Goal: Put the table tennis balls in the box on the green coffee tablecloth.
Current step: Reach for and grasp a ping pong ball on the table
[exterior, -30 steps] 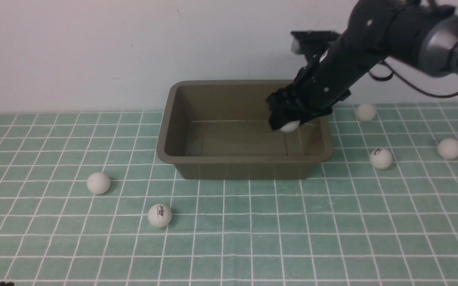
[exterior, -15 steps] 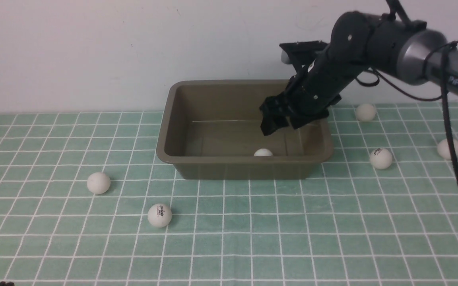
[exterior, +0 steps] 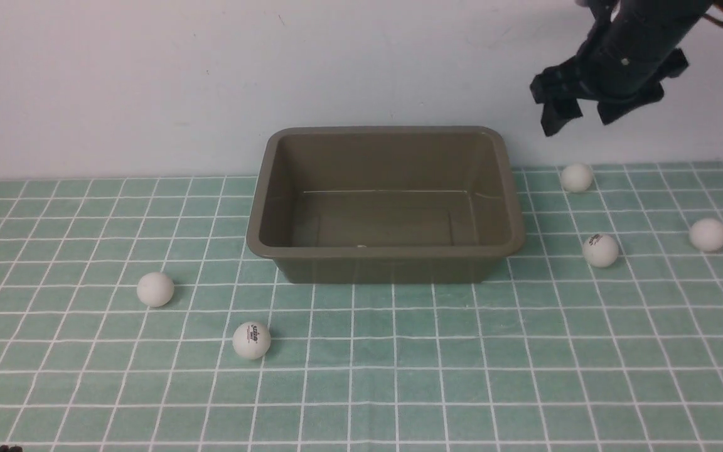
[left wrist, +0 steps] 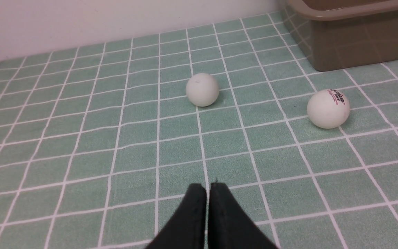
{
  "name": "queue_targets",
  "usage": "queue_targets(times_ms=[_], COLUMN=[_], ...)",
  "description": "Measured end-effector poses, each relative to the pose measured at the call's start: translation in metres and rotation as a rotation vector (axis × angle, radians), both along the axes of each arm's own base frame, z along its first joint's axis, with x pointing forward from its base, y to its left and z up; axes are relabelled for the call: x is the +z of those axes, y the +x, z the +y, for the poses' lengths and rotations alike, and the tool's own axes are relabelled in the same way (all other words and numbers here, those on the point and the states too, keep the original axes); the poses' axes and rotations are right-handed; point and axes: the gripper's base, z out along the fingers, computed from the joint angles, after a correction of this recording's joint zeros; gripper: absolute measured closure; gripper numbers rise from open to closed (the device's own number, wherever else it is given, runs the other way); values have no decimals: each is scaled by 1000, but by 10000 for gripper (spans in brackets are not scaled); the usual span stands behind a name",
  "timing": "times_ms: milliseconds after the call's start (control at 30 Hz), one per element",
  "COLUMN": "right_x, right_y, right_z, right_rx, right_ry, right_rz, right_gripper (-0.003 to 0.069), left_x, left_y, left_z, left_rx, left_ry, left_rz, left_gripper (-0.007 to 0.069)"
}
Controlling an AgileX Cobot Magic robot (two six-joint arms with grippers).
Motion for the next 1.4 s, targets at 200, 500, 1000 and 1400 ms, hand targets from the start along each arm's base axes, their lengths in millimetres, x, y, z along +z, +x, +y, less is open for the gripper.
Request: queue_targets(times_ms=[200,500,1000,1400], right_x=[-44,-67,-108,-138], right_y=[-10,-11,3,9], right_z=[-18,-24,-23,-38], right_rx=[-27,-34,-26,-57], right_ry=[-58,-88,-104,-109], right_rz=[147,212,228,274], right_gripper=[127,127,127,211], left_x=[0,0,0,0], left_y=[0,0,0,0], left_z=[0,0,0,0], left_rx=[0,0,0,0], left_ry=[0,0,0,0], left_rz=[0,0,0,0], left_gripper=[629,629,629,629])
